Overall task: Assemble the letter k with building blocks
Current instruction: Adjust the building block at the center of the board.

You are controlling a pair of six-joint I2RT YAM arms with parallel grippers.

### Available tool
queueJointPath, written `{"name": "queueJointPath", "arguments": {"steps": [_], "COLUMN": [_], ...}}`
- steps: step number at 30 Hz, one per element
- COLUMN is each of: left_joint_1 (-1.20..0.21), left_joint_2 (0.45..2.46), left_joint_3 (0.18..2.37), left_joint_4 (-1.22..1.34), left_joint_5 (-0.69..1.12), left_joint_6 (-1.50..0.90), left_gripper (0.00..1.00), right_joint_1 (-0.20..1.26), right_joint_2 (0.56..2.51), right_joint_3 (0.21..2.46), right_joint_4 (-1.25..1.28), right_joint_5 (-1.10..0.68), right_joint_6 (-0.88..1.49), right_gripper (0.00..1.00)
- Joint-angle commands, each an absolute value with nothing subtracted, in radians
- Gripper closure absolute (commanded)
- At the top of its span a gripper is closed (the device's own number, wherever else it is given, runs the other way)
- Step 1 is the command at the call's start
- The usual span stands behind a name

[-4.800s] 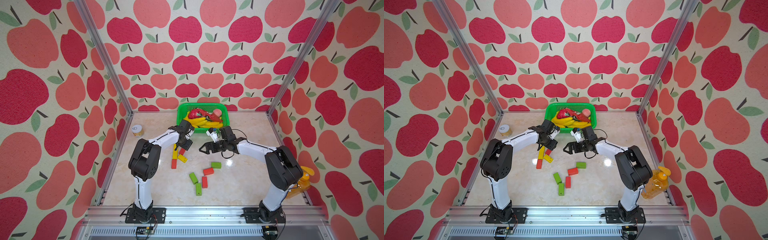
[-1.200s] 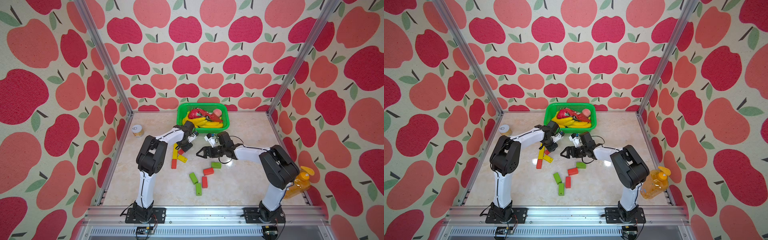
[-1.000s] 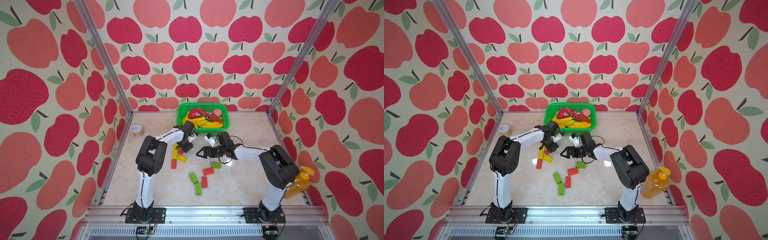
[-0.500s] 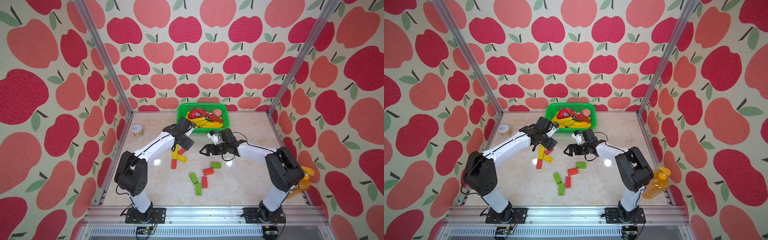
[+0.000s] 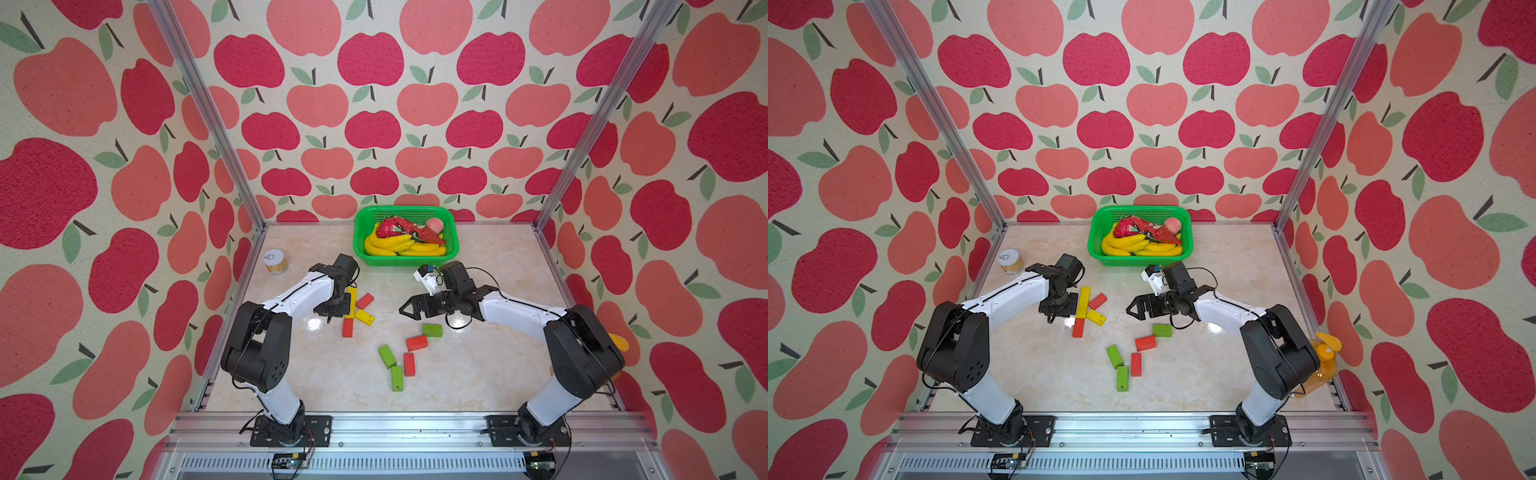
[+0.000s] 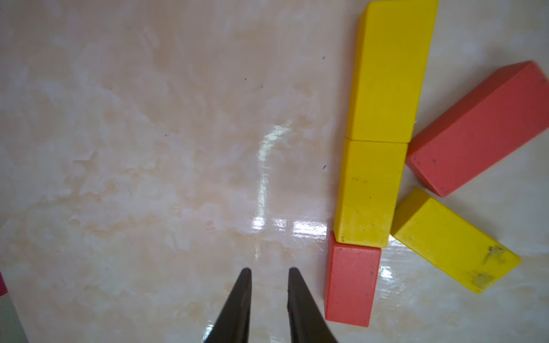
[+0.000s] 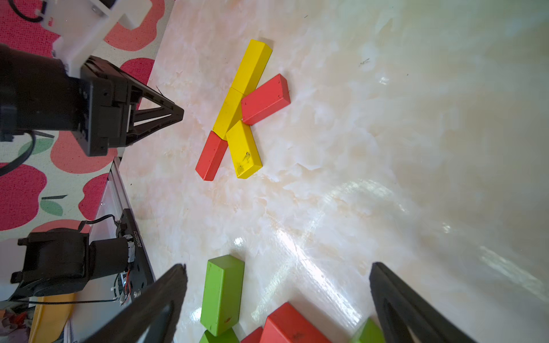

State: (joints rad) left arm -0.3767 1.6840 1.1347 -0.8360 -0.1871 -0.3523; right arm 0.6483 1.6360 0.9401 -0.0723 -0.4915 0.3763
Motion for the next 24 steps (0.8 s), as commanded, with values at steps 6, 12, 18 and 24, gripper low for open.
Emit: {"name": "queueJointPath", "arguments": {"steps": [6,12,18,24], "left_joint_1": [-0.356,-0.354,-0.354,-0.355], "left_joint_2": [1.660,1.624,1.609,1.617], "left_joint_3": [0.978,0.920,0.900,0.909], "left_joint_4": [-0.693,-0.620,-0.577,-0.579], "left_joint_5": [-0.064,-0.047,-0.031,-0.035], "left_joint_6": [-0.438,-0.405,-0.378,-0.370], "left_gripper": [0.86,0.73,0.61,0.58], "right_joint_1": [0.653,0.656,0.659,0.658], "right_joint_2": [1.593,1.602,1.614,1.617], "right_joint_3": [0.879,0.880,0.881,0.879], "right_joint_4": [-0.012,0.000,0.016,0.017], "right_joint_5": [-0.524,-0.530,-0.538,-0.538], "right_joint_6": [0.435,0.446,0.464,0.464], "right_gripper": [0.01,0.01,0.01,0.01]}}
